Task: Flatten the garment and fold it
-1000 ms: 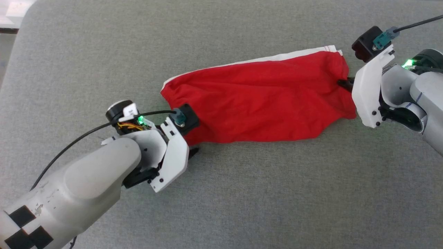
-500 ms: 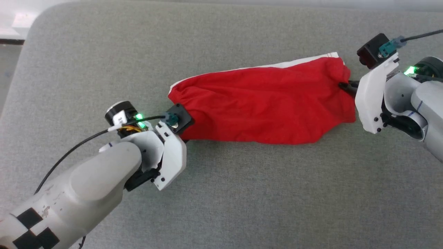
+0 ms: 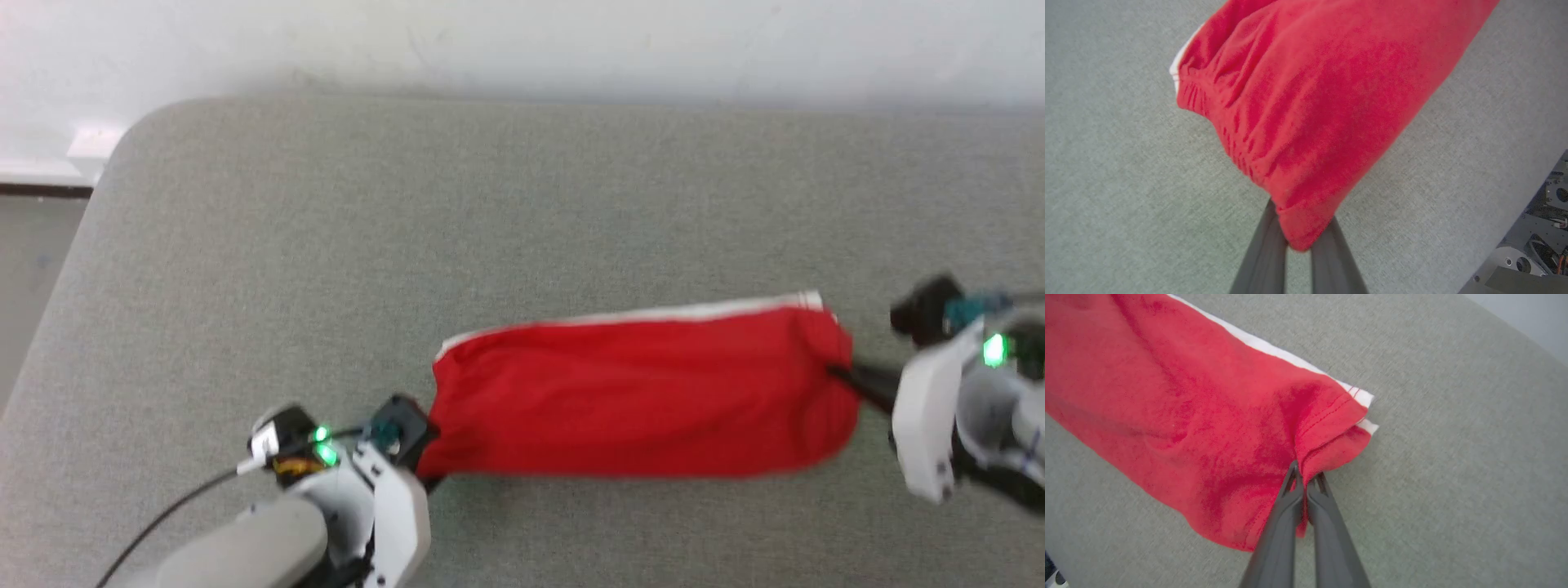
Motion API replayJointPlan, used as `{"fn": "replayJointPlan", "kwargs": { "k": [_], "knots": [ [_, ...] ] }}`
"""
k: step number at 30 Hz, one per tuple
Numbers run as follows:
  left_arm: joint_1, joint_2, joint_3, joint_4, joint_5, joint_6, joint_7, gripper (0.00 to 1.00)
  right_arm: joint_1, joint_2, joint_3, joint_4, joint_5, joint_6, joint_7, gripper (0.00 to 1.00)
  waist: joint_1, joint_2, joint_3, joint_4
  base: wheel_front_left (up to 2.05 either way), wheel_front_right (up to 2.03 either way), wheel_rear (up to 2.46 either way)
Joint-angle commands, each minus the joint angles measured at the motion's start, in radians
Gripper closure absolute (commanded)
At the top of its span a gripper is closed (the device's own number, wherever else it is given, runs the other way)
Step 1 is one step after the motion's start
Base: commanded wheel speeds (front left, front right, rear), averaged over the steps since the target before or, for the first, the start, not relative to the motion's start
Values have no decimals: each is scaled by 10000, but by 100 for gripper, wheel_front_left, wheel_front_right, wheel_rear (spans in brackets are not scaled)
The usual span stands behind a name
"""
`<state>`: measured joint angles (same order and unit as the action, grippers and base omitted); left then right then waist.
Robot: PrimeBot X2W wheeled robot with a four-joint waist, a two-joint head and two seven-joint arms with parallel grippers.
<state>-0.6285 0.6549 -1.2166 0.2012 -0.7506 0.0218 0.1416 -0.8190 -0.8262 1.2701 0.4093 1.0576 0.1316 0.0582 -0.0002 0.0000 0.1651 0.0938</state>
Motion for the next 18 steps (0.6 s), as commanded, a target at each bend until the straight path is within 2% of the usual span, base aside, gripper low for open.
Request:
{"fn": "replayJointPlan", "kwargs": {
  "k": [1, 4, 8, 9, 10, 11, 12, 13, 18],
  "knots": [
    [403, 89, -41, -121, -136, 175, -89, 100, 624, -185, -12, -232, -8, -9, -79, 100, 2, 0, -261, -142, 0, 0, 0],
    [762, 103, -119, -115, -133, 340, -156, 100, 1520, -344, -200, -401, -133, -9, -250, 100, 2, 0, -264, -136, 0, 0, 0],
    [1092, 20, -115, 61, -323, 454, -280, 100, 2237, -202, -529, -375, -191, -9, -324, 100, 2, 0, -296, -222, 0, 0, 0],
    [1173, -8, -113, 144, -352, 501, -332, 93, 2390, -130, -648, -305, -273, -9, -330, 100, 2, 0, -314, -243, 0, 0, 0],
    [1243, -42, -118, 232, -348, 552, -400, 0, 2537, -26, -817, -193, -331, -9, -360, 59, 2, 0, -368, -260, 0, 0, 0],
    [1319, -89, -118, 306, -339, 619, -496, 0, 2695, 105, -1007, -98, -318, -9, -373, 39, 2, 0, -434, -274, 0, 0, 0],
    [1413, -139, -108, 357, -362, 675, -603, 0, 2838, 223, -1185, -57, -288, -9, -364, 4, 2, 0, -508, -283, 0, 0, 0],
    [1538, -185, -77, 384, -446, 720, -702, 0, 2934, 286, -1390, -5, -325, -9, -403, 0, 2, 0, -605, -287, 0, 0, 0],
    [1947, 125, 402, 175, -656, 1306, -1465, 0, 3171, 70, -2382, -244, -884, -9, -343, 0, 2, 0, -1125, -198, 0, 0, 0]
  ]
}}
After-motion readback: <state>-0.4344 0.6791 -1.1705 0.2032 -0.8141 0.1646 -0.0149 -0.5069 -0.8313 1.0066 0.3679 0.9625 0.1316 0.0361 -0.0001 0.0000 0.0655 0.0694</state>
